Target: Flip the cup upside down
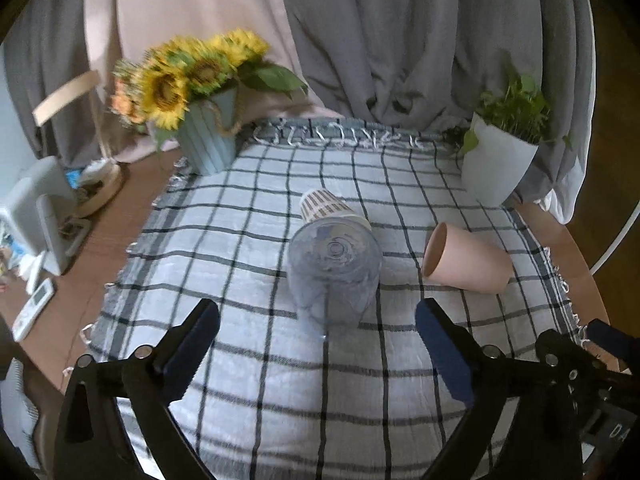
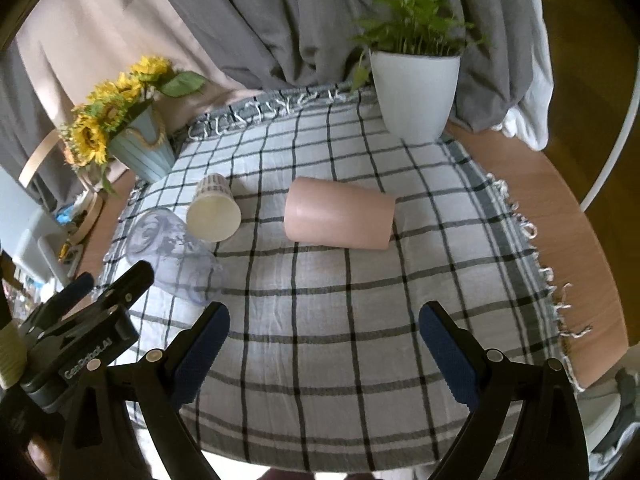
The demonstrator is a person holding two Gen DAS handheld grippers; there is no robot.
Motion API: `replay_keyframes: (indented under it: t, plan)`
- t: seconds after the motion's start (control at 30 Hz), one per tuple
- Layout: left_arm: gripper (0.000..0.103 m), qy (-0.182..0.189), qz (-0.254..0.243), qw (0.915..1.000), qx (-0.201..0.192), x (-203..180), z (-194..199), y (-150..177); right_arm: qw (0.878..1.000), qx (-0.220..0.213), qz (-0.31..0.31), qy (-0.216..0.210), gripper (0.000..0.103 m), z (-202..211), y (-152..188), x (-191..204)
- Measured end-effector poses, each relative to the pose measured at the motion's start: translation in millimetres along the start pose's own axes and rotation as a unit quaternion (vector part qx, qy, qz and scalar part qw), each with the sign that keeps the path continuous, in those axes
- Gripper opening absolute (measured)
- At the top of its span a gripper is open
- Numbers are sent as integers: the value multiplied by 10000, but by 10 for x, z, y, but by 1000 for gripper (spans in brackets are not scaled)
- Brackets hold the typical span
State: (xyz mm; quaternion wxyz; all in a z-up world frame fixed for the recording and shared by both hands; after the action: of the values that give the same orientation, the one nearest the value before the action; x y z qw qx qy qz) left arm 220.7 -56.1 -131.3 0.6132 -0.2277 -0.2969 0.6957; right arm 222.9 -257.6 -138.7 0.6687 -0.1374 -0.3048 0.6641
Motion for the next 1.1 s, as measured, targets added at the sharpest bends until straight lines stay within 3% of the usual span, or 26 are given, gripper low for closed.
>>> replay_keyframes:
  t: [0.33,0.67,1.1]
  plan:
    - [103,-29,-118,9987,-504,305,893,227,9982,-590,31,69,96,729,240,135]
    - [103,25,-205,9961,-854,807,1738,629,9912,-1293,180,228,96,1544,813,661]
    - [103,96,-181,9940,-1075,1168,2254,903,9849,-1693,79,366,96,2095,1348,1047]
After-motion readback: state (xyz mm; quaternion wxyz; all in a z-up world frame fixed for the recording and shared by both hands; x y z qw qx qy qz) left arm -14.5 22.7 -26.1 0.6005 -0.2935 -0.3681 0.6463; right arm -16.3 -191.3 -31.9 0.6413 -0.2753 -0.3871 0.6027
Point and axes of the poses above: each gripper's, at about its wrist camera, not at the fingertips, and z roughly against the way its jaws point, x to its left, y to its underside, the point moved 2 cm from there along -z, roughly the way its jaws point, and after that the axes turned 5 degrees about -y, right-handed, at the moved point
